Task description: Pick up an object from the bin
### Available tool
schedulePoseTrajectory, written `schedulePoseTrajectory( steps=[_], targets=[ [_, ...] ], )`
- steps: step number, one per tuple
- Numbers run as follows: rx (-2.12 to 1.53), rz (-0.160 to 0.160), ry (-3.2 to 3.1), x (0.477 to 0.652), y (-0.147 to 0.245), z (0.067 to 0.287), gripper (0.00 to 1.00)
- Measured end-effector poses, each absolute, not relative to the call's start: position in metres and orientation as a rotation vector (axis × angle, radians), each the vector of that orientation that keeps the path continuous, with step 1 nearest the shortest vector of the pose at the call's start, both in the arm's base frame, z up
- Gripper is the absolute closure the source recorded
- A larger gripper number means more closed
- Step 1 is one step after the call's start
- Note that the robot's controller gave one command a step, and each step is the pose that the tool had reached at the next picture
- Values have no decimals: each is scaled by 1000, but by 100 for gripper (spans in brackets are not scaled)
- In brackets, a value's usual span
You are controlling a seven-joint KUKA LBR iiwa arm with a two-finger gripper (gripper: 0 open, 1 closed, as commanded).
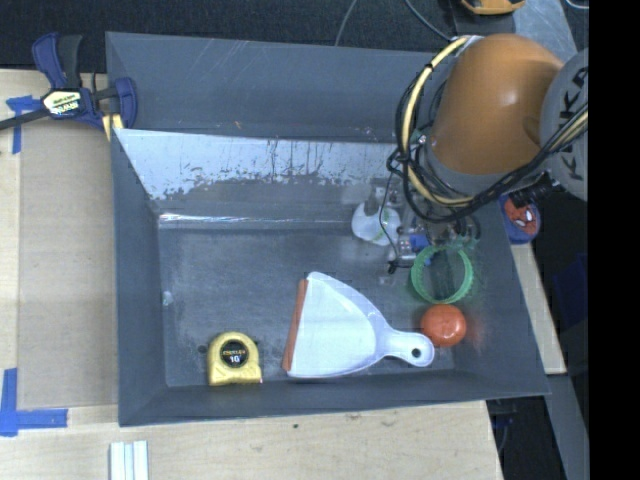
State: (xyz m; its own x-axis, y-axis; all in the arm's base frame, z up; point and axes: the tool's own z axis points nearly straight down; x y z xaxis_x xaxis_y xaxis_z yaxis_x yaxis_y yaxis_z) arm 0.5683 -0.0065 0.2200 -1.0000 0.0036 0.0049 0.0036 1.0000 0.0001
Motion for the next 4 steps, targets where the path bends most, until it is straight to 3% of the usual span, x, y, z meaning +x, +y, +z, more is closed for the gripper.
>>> schedulePoseTrajectory(
  steps=[1, 2, 3, 4],
  targets=[
    [32, 2, -3146, 558, -30, 272, 0],
    [-78, -3, -3139, 540, 49, 188, 0],
    [-364, -2, -3118, 537, 34, 153, 0],
    [-559, 0, -3086, 512, 26, 103, 0]
  ],
)
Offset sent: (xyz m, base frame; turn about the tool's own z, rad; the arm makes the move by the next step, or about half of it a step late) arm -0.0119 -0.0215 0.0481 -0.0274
